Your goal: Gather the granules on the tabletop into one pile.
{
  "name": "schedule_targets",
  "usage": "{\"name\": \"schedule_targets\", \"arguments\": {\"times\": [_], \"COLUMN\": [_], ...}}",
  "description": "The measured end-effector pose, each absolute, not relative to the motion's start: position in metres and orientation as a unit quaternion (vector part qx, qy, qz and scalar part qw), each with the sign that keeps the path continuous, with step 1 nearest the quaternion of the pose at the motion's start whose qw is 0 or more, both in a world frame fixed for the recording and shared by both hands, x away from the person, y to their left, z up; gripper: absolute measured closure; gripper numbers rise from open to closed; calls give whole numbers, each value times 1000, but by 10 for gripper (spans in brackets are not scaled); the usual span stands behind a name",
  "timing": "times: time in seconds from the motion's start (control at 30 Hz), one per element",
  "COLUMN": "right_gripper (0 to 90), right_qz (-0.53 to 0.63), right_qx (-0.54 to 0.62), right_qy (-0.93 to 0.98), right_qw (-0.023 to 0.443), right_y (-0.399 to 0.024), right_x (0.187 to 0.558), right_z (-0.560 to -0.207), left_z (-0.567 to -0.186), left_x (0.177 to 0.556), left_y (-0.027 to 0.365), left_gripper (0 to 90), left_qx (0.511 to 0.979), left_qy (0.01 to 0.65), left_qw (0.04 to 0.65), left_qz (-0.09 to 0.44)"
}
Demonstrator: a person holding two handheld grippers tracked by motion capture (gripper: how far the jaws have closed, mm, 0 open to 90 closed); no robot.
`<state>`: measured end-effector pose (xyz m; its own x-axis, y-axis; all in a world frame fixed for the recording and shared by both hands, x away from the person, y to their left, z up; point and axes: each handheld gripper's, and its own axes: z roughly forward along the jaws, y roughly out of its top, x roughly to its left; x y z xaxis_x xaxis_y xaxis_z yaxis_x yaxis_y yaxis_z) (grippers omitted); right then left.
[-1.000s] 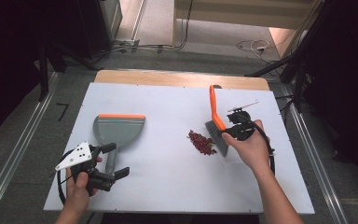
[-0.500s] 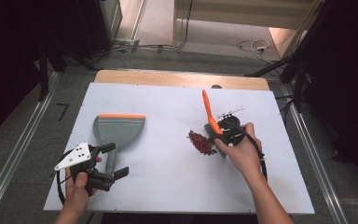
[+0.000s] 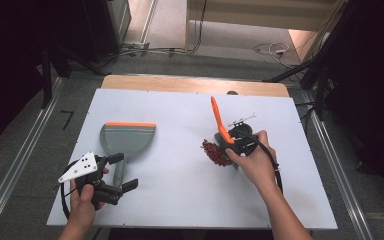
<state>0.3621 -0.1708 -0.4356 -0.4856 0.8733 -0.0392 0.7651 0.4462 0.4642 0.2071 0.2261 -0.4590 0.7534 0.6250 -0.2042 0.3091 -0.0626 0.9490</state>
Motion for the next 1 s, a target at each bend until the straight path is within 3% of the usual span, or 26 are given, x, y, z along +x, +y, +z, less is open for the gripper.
{"name": "schedule_targets", "arguments": {"times": [0.37, 0.53, 1.0], "right_gripper": [684, 684, 684], "right_qz": [211, 211, 211], "right_qx": [457, 346, 143], "right_qy": [852, 895, 942], "right_qw": [144, 185, 217], "right_y": [-172, -170, -154], "right_x": [367, 378, 396], "right_z": [-426, -423, -443], "left_z": [-459, -459, -459], "left_x": [207, 207, 207], "left_y": [227, 226, 228], "left_gripper": [1, 1, 1], "left_qx": [716, 717, 715], "left_qy": [326, 326, 327], "left_qw": [603, 602, 604], "left_qz": [132, 131, 131]}}
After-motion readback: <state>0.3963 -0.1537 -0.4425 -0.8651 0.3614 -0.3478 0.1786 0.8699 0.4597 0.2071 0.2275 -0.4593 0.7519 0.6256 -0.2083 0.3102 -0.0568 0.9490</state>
